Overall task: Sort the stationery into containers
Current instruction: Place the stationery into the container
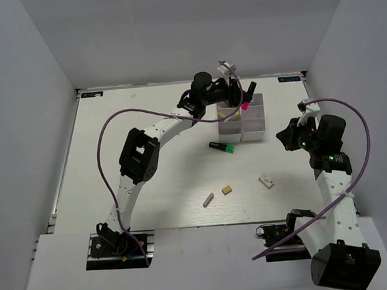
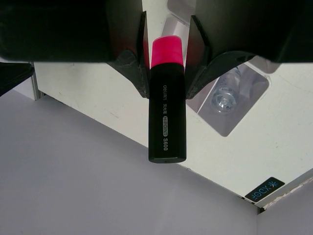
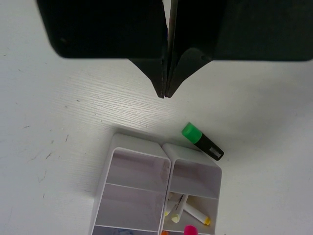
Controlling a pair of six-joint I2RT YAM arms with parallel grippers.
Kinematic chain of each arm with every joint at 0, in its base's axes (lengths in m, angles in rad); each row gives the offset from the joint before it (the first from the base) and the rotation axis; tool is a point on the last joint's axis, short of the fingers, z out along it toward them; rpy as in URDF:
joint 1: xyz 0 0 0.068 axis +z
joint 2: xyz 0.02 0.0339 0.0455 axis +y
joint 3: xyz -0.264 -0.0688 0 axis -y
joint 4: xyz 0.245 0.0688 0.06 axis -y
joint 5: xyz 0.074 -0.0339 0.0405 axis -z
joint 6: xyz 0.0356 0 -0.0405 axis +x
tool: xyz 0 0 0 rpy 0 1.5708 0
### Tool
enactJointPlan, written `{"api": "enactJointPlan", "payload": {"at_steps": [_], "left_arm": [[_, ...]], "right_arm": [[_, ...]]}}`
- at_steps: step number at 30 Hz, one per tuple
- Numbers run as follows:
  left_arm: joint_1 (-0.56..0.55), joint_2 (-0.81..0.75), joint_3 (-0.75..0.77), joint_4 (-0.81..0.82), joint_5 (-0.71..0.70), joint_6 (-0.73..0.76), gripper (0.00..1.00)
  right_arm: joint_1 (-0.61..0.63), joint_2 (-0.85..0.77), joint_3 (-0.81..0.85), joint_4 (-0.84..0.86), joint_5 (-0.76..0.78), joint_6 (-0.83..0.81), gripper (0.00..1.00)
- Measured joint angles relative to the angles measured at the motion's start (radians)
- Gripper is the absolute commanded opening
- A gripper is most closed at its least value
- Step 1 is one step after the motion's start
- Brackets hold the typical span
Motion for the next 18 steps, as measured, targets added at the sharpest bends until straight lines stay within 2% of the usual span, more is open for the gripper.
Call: {"api": "enactJointPlan", "payload": {"at_steps": [18], "left_arm": [[-0.058,0.137,0.121,-0.035,-0.095,0.052,0.00]], "right_arm": [[-0.027,-0.013,-0.037,0.016,-0.008,0.024,0.02]]}}
